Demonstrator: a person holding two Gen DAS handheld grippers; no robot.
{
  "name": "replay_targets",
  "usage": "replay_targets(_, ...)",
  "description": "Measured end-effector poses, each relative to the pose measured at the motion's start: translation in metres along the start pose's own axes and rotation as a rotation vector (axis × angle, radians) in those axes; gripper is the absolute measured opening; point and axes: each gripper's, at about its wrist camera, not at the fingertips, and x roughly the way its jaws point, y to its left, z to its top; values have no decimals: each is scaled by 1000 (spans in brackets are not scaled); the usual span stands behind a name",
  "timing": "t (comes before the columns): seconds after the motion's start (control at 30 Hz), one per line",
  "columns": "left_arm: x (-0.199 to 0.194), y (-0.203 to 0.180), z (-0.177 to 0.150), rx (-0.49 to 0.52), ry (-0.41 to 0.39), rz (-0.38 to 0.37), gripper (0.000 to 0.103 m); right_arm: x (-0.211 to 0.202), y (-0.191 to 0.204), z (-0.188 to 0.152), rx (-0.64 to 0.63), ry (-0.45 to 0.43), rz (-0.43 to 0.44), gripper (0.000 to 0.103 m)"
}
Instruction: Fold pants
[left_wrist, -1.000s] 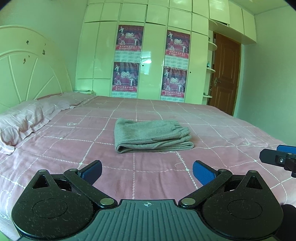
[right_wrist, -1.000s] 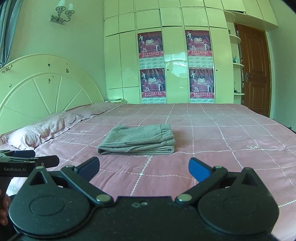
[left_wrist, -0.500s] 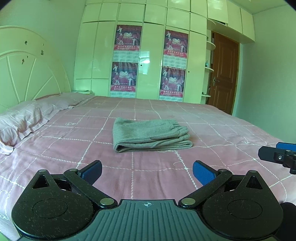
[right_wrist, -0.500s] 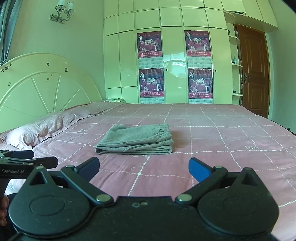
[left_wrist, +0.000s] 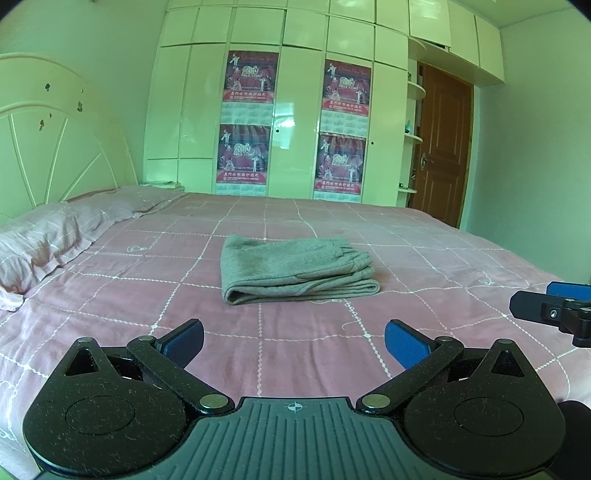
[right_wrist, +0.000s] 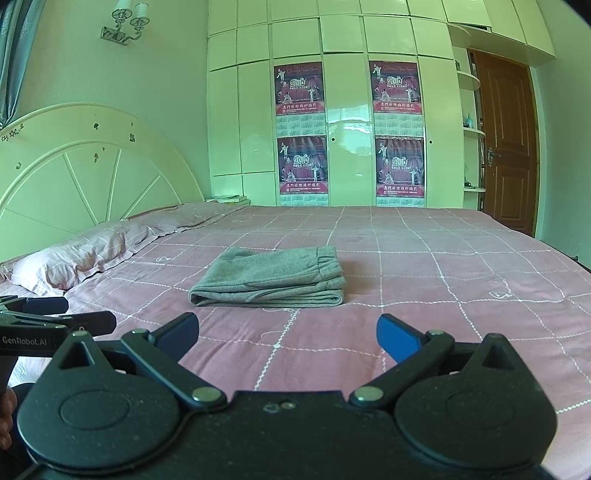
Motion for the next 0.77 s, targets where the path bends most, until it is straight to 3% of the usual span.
replay_targets(0.77, 0, -2, -1, 0, -21, -29, 103, 0, -3, -1, -14, 4, -5, 97)
